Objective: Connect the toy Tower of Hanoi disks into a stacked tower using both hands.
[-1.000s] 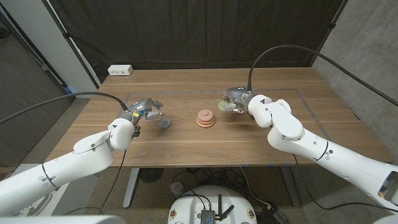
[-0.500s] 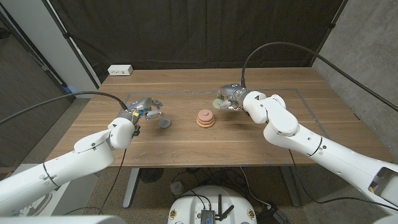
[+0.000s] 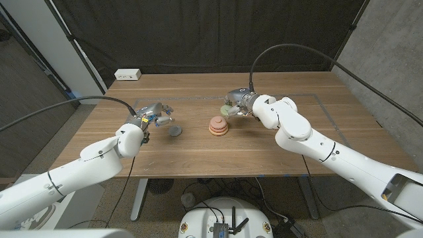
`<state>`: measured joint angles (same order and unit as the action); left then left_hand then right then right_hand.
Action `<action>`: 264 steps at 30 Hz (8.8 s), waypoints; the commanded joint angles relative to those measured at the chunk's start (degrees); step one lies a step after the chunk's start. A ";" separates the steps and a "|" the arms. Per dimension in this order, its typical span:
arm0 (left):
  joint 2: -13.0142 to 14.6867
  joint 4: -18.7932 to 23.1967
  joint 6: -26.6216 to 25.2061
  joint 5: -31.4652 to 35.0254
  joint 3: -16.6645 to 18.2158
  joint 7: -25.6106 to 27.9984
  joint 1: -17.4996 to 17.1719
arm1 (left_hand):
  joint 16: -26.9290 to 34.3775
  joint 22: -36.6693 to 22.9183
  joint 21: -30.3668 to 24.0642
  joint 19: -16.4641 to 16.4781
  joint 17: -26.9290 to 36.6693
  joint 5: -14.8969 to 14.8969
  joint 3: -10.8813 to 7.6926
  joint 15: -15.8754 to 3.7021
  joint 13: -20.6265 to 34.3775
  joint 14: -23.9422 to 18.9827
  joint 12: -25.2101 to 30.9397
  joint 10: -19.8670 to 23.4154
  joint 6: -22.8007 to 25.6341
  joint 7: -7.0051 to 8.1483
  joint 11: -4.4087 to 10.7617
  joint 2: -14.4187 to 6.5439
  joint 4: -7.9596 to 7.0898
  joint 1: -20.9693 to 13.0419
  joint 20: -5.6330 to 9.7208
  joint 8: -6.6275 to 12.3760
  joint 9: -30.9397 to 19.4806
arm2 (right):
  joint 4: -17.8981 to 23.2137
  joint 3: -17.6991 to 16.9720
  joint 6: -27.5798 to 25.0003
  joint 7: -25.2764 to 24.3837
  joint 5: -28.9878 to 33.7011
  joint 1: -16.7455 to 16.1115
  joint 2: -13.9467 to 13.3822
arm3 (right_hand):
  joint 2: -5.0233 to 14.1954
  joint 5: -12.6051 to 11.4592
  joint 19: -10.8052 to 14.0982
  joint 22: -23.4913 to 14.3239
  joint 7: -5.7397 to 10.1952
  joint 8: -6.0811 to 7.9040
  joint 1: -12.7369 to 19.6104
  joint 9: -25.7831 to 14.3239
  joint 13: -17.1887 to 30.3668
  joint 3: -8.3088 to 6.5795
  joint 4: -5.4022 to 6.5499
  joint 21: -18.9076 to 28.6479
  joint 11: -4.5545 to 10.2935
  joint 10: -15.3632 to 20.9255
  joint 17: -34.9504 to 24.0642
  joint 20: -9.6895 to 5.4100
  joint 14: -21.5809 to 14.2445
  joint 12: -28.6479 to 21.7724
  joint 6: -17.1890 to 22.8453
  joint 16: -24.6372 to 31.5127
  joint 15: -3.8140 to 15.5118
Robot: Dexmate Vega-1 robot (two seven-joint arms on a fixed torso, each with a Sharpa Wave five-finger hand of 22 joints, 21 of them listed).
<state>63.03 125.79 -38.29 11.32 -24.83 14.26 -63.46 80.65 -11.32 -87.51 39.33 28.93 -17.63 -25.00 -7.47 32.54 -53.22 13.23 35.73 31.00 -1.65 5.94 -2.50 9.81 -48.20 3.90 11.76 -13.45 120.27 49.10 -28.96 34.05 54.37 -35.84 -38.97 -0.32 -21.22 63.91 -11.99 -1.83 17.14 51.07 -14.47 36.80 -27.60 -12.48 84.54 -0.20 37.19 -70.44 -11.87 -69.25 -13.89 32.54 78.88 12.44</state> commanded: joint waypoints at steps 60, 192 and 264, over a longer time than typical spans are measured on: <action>0.17 -0.99 0.42 -1.30 0.52 0.48 -0.57 | 0.45 -0.10 -0.45 0.20 0.01 -0.24 -1.27 -5.11 0.47 -0.64 -0.61 0.84 0.68 0.06 -0.06 0.38 -0.12 0.12 7.58 -0.05 -0.47 | -9.98 6.55 2.91 4.17 -0.61 6.43 6.41 | 2.79 -0.60 -0.40 0.24 3.54 -0.46 0.66 -0.52 0.87 -4.94 3.14 -0.04 5.64 5.55 0.23 -0.83 1.52 0.87 3.71 0.94 0.13; -2.66 1.86 -3.91 -0.78 0.58 2.67 0.35 | 1.01 -0.33 -0.73 -0.06 -0.23 -0.15 -2.39 -5.10 1.04 -0.23 -1.08 0.03 0.76 1.05 0.88 0.54 0.09 0.24 7.69 -0.24 -0.72 | 2.59 -8.48 -8.04 -9.16 0.37 -11.44 -2.22 | -1.89 5.89 -2.71 1.11 1.59 -3.19 0.49 0.52 -6.54 -1.80 3.13 -2.90 2.71 -5.25 1.23 -0.77 3.62 1.44 -7.18 -5.54 0.20; -3.04 2.47 -9.27 8.96 -10.43 -5.19 10.03 | 1.54 -0.64 -0.83 0.30 -0.87 -0.29 -2.57 -5.12 -0.08 -1.27 -1.50 -0.10 1.59 1.57 1.03 1.13 0.24 -0.28 7.98 0.08 -0.66 | 4.47 -11.87 -15.19 -35.18 -13.73 -21.48 -11.04 | -1.39 5.07 -3.94 1.24 3.17 -2.80 0.90 -0.23 -4.84 -2.46 3.21 -3.70 4.45 -7.30 1.10 -0.68 4.85 1.78 -5.00 -5.35 0.13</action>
<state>58.43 127.79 -45.67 16.51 -31.92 14.18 -57.26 82.03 -11.86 -88.34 39.53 28.00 -17.63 -27.20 -7.88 32.38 -54.67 11.98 36.04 31.92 -0.30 7.05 -1.66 9.97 -47.97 3.69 11.76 -13.98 124.34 36.23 -42.62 -0.27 41.34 -57.60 -49.71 -1.79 -15.74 60.20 -10.67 1.11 14.41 51.75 -14.51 31.75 -29.64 -9.49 80.93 4.40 29.88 -69.22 -10.44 -64.69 -11.86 27.33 73.64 12.28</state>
